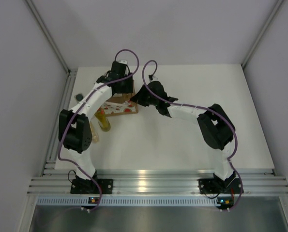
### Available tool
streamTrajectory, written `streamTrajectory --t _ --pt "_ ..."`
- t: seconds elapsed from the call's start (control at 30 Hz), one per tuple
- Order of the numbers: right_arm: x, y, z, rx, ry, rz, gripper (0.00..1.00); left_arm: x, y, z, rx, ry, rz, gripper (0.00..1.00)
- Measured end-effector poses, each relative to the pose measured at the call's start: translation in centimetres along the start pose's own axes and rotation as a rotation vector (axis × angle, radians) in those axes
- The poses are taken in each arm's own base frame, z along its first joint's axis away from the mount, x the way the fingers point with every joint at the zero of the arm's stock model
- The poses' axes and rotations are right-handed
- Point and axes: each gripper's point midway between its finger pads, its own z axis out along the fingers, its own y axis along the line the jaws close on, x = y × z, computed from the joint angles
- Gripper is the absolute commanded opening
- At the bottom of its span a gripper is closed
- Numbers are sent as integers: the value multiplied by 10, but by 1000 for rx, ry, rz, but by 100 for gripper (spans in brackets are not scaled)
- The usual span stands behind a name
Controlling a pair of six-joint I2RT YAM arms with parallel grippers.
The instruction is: Take the personal care products out of the canvas bag
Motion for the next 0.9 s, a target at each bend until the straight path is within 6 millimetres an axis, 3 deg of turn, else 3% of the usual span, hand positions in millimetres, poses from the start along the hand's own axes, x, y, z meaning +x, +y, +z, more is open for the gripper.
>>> streamTrajectory --t 0.33,0.4,0.47,0.57,0.6,0.7,0.9 --pt "0 0 0 -1 2 0 0 6 1 20 -10 29 15 65" --pt "0 0 0 -2 3 0 0 7 2 23 -14 34 13 61" --pt "0 0 0 -3 4 0 0 9 3 26 -16 38 13 48" --pt "1 0 0 -3 5 1 0 9 4 26 -18 38 18 36" --pt "1 0 0 -4 5 1 0 8 3 26 -18 38 18 24" --pt "1 0 0 -4 5 1 0 8 3 26 -18 38 18 0" --pt "0 0 0 -5 6 1 0 8 3 25 -17 41 18 0"
